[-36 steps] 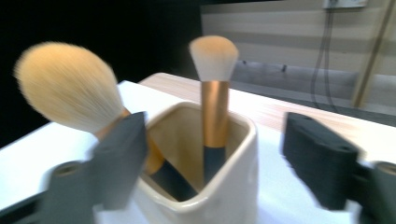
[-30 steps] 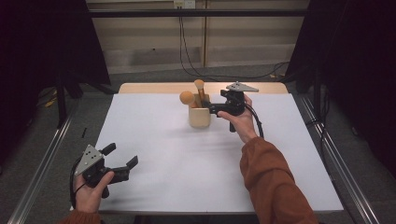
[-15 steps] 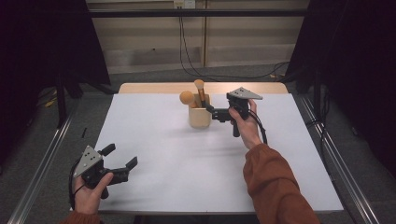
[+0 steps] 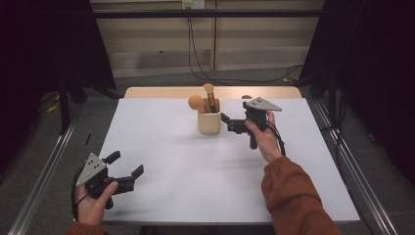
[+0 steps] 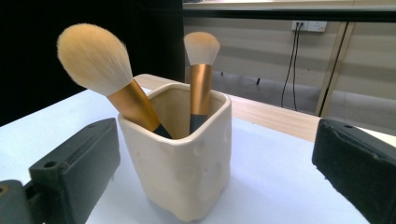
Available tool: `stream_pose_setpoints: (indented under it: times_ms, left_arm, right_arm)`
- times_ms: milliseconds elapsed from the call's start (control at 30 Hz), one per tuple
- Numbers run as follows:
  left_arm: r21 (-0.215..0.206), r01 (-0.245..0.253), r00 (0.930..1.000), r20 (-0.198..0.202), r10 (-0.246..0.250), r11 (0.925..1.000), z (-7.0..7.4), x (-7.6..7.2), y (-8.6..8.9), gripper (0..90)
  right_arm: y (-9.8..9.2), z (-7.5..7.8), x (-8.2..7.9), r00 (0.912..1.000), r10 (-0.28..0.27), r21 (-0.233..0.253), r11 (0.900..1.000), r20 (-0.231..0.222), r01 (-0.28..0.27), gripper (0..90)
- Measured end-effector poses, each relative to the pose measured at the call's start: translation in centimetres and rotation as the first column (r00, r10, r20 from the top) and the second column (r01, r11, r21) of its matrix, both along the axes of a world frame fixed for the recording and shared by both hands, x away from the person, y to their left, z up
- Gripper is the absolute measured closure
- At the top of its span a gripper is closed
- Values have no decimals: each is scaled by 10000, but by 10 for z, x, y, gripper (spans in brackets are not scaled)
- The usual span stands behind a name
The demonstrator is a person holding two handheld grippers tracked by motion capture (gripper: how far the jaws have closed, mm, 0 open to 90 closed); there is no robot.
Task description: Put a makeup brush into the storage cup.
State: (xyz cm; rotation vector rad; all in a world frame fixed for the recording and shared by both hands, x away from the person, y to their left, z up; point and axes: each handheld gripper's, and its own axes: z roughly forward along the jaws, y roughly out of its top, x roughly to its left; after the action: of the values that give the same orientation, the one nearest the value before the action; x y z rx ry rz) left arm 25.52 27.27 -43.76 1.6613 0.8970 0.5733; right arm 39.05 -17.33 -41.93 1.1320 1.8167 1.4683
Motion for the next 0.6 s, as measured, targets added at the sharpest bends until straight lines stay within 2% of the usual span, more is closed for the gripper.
stream_pose_setpoints:
  times_ms: [167,267,600]
  left_arm:
    - [19,-20,10000,3,20,10000,0,0,0,25]
    - [-26,4,10000,43,-4,10000,1,0,0,26]
    - [-14,2,10000,43,-2,10000,1,0,0,25]
  right_arm:
    - [-6,1,-10,10000,88,8,10000,-32,-88,4]
    - [-9,1,-15,10000,2,-215,9998,-37,-3,1]
    - [-26,4,-36,10000,-22,-392,9992,-14,21,0]
